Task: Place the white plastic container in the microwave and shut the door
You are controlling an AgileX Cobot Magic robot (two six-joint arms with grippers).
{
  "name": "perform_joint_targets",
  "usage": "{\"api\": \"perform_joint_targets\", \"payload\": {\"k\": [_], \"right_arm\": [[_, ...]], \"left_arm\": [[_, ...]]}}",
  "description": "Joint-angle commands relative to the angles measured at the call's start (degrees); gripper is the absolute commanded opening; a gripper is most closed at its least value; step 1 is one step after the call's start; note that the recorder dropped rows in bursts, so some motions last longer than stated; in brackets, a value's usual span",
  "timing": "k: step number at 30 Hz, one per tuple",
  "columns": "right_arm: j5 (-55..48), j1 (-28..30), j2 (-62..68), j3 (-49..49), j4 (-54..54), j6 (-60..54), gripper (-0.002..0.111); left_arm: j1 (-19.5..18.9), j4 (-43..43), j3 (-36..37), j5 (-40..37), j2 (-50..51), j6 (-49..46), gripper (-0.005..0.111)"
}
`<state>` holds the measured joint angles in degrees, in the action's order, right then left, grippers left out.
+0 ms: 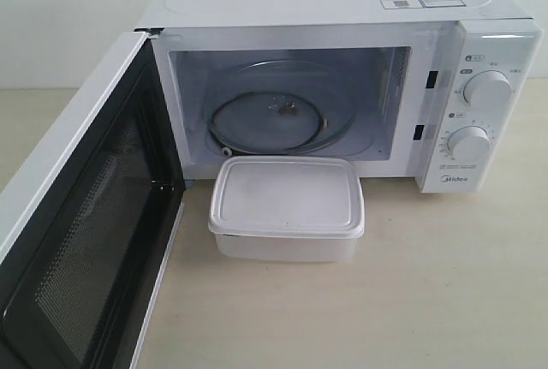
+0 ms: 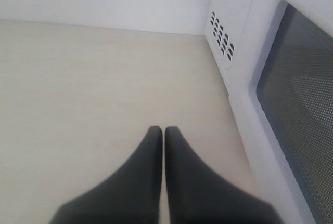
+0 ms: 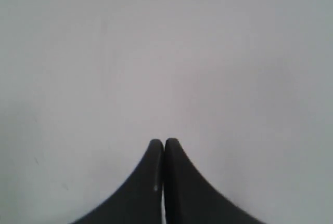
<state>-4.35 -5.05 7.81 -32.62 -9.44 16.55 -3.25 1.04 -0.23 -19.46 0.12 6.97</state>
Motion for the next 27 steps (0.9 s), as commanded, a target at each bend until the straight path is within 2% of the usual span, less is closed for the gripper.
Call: {"api": "perform_joint_targets", "payload": {"k": [1, 7, 13, 15, 19, 22, 24, 27], "right_arm": [[-23.7, -0.1, 10.0, -9.8, -0.1, -10.8, 0.000], [-45.1, -0.1, 24.0, -16.0, 13.7, -19.7, 0.000], [-59.3, -0.1, 35.8, -16.0, 44.1, -23.5, 0.000], [-59.8, -0.1, 38.5, -16.0, 47.6, -26.6, 0.000], [-58.4, -0.1, 43.8, -16.0, 47.7, -26.1, 0.000], [-61.9, -0.1, 47.6, -16.0, 50.0, -37.1, 0.000], [-63.0, -0.4, 49.4, -16.0, 51.5, -39.9, 0.000], [-59.1, -3.2, 49.4, -16.0, 53.3, -40.0, 0.000]], "left_arm": [[-0.1, -0.4, 0.2, 0.1, -0.1, -0.1, 0.004], [-0.1, -0.4, 0.2, 0.1, -0.1, -0.1, 0.004], [-0.1, -0.4, 0.2, 0.1, -0.1, -0.1, 0.004], [-0.1, -0.4, 0.2, 0.1, -0.1, -0.1, 0.004], [-0.1, -0.4, 0.2, 0.1, -0.1, -0.1, 0.004], [-0.1, -0.4, 0.2, 0.1, -0.1, -0.1, 0.004], [-0.1, -0.4, 0.2, 0.1, -0.1, -0.1, 0.004], [-0.1, -0.4, 0.2, 0.1, -0.1, -0.1, 0.004]]}}
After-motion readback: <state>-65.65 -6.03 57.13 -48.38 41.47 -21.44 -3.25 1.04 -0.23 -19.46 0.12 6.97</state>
